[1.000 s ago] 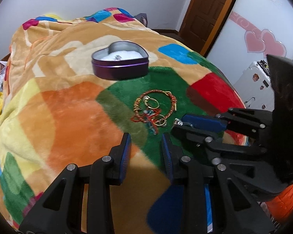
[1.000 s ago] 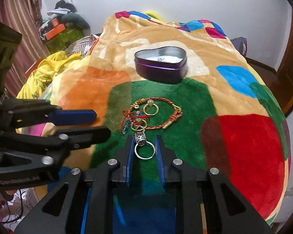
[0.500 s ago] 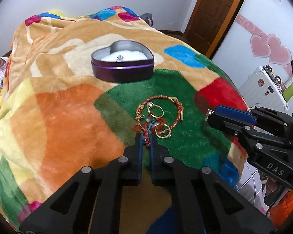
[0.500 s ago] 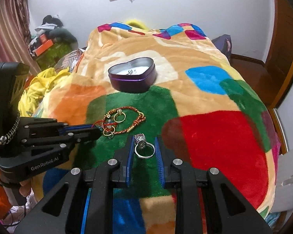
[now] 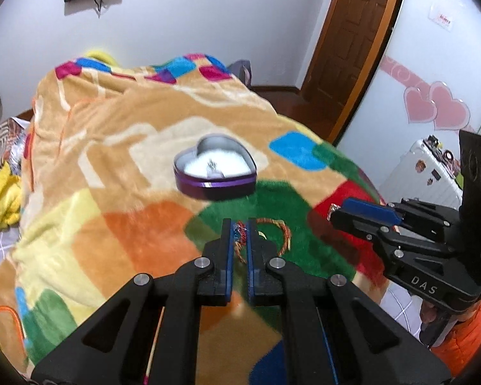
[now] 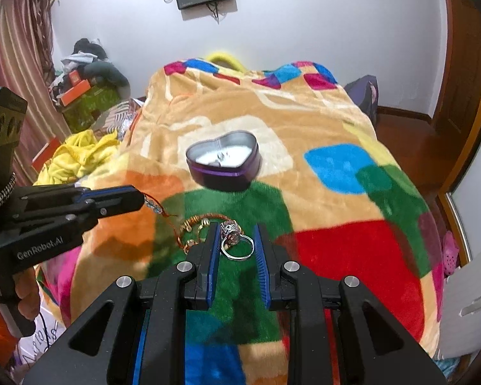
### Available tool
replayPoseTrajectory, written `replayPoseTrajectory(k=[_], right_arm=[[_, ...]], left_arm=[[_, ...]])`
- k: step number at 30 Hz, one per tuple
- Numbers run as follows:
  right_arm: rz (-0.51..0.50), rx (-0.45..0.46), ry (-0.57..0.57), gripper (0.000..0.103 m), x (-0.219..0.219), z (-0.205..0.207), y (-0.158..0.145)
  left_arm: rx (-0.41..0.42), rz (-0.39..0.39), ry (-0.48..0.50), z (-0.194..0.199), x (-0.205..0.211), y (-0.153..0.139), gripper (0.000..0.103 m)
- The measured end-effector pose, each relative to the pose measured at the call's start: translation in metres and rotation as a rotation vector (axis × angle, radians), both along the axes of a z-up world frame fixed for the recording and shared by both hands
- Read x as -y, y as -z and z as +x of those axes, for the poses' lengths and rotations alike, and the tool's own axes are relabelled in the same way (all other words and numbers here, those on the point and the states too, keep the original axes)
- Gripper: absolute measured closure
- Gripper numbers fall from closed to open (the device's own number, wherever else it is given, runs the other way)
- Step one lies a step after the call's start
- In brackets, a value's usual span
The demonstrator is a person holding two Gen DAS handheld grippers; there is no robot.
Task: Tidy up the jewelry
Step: 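Grasp the charm ring with the right gripper while the left gripper grasps the red string bracelet, then carry the charm ring and red string bracelet into the heart tin and release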
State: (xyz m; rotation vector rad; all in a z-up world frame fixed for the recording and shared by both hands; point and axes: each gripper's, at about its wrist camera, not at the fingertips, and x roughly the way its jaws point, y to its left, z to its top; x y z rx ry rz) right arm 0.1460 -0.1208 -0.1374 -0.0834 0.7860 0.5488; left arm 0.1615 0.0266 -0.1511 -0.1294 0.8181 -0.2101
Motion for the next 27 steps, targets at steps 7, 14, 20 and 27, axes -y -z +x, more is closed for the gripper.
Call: replayPoseTrajectory(k=[7,14,20,27], right_arm=[[0.016,0.04,-0.005,0.084,-0.007,0.006,-0.015],[0.032,0.066,-0.007,0.084,-0.013,0.015,-0.023],[0.04,0.081,-0.007,0.084,-0.018,0.026,-0.029],[0.057,0.094,-0.012,0.084,-0.023,0.038,-0.035]], left_arm=[[0.051,0.004,-0.022,0.006,-0.01,-0.017,0.098],[0.104,-0.002,-0.036,0.014,-0.02,-0.036,0.098],[0.146,-0.01,-0.043,0.025,-0.024,-0.049,0.098],[0.18,-0.015,-0.036,0.042,-0.024,-0.057,0.098]])
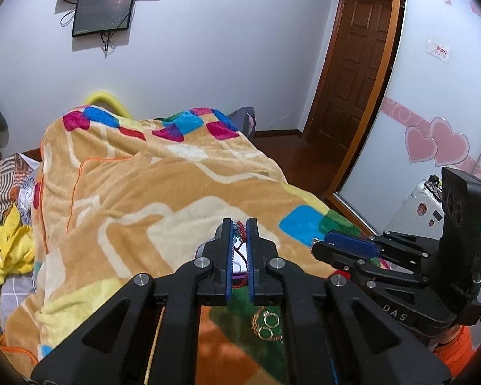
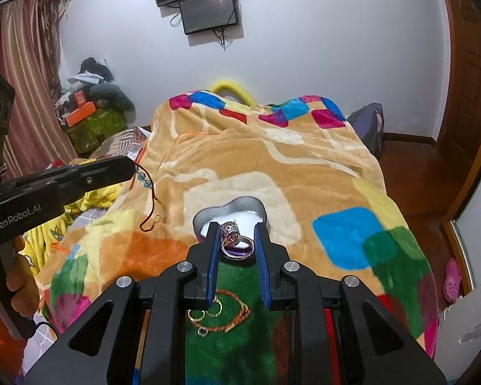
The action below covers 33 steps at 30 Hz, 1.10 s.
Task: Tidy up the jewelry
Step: 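Carry the charm ring and red string bracelet into the heart tin and release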
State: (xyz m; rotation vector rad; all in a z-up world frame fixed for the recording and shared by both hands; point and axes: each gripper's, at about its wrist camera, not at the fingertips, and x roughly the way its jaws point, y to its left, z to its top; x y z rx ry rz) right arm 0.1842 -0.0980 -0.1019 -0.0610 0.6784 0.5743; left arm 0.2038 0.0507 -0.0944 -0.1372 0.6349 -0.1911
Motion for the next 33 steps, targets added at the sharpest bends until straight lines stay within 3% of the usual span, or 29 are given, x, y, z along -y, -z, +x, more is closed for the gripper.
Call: replayPoseTrajectory(k=[17,33], right_arm=[[0.016,0.004,-0.012,0.084,-0.011,0.039,0.003],[-0.04,-0.093,-0.064,0.084,-0.029,0.071,0.041]], left_arm=[[-0.015,0.001,0.01,0.047,-0.002,0.017,0.098],[-0.161,0.0,0.035,0.078,0.0,0.073,0.098]])
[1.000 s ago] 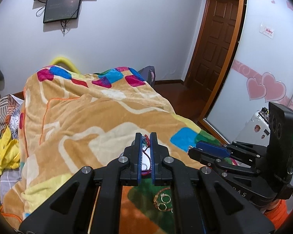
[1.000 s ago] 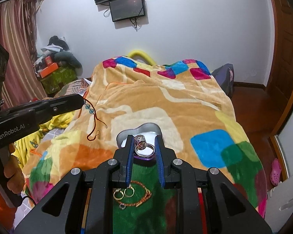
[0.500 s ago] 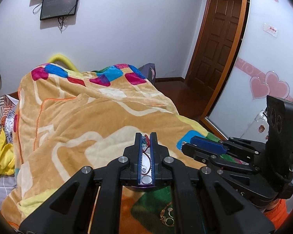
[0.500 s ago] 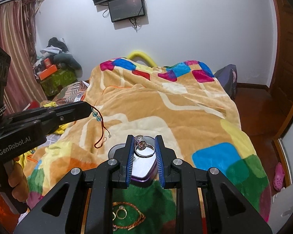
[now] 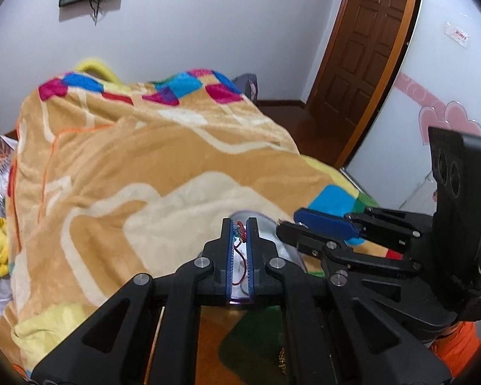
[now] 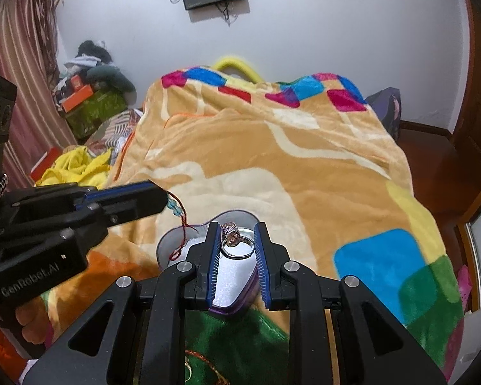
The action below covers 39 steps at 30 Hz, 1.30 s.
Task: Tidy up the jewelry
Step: 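Carry the charm ring and red string bracelet into the heart tin and release, then withdraw both open grippers from the tin toward the remaining jewelry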
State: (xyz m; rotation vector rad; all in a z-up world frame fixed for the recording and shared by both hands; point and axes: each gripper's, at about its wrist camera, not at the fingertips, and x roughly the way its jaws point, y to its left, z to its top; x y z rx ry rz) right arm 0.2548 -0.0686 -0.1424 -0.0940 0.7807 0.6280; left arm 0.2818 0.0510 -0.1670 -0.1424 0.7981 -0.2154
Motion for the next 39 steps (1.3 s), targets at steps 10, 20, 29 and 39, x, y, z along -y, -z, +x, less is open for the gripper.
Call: replayPoseTrajectory(k=[10,20,29,39], right_arm=[[-0.047,-0.058,-0.038,0.084,-0.008,0.01,0.015],[-0.083,-0.07,-0.054,0.084,-0.01,0.008,0.013],[-0.101,-0.029,-0.025,0.074,-0.006,-0.005,-0.004],[-0.081,0.026,0.008,0.067,0.008,-0.032,-0.027]], left_arm=[[-0.065,-0.002,0.023,0.005,0.001,0.018,0.098],[-0.03,0.041,0.014,-0.005,0.003,0.004,0.097],[-0.002,0.063,-0.007,-0.024,0.001,-0.015,0.093],[0.039,0.104,-0.019,-0.058,0.003,-0.038,0.072]])
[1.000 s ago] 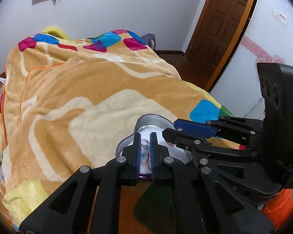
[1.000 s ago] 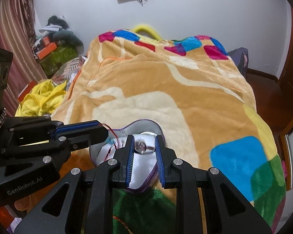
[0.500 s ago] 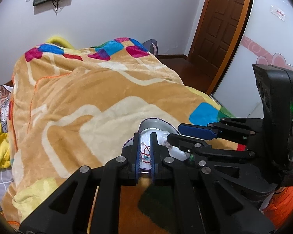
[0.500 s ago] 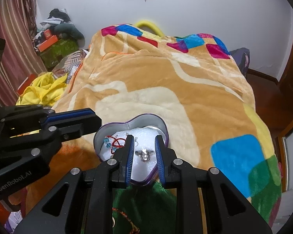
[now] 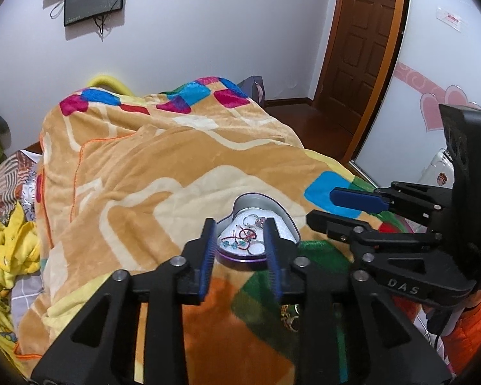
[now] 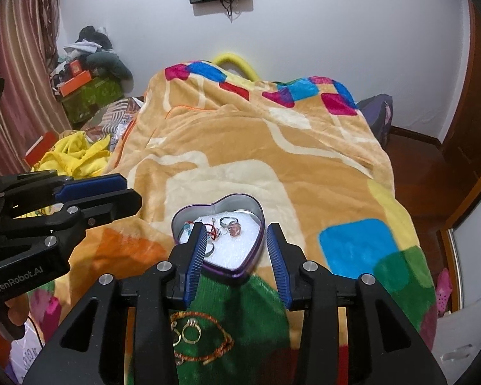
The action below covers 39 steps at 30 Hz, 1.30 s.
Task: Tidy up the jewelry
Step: 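Withdraw both open grippers from the tin toward the remaining jewelry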
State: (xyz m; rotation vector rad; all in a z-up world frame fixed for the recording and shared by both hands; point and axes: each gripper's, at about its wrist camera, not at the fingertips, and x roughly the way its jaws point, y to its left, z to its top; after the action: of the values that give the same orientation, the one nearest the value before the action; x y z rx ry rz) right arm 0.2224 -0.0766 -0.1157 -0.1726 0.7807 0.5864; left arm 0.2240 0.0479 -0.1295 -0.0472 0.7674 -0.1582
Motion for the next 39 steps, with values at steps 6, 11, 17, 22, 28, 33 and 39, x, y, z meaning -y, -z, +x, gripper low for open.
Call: replayPoseTrajectory(k=[6,11,17,22,28,33,39], right_arm=[[0.012,0.023,0.014,0.067,0.007,-0.018,-0.01],[0.014,0.041,0.024,0.067,0.014,-0.034,-0.015],[0.017,0.017,0.043,0.067,0.022,-0.046,-0.007],[0.002,-0.041,0.067,0.067,0.028,-0.052,0.015],[-0.016,-0.117,0.092,0.067,0.036,-0.055,0.043],[-0.018,-0.148,0.104,0.067,0.04,-0.057,0.053],[-0.02,-0.155,0.087,0.067,0.035,-0.055,0.061]], left_arm=[[0.001,-0.003,-0.005,-0.019,0.003,-0.005,0.066],[-0.012,-0.006,-0.005,-0.034,0.005,-0.002,0.066],[-0.055,-0.009,0.001,-0.049,0.01,0.013,0.065],[-0.111,-0.011,0.011,-0.057,0.017,0.035,0.065],[-0.159,-0.009,0.012,-0.063,0.024,0.058,0.065],[-0.168,-0.014,0.025,-0.062,0.028,0.066,0.065],[-0.173,-0.018,0.022,-0.052,0.031,0.075,0.079]])
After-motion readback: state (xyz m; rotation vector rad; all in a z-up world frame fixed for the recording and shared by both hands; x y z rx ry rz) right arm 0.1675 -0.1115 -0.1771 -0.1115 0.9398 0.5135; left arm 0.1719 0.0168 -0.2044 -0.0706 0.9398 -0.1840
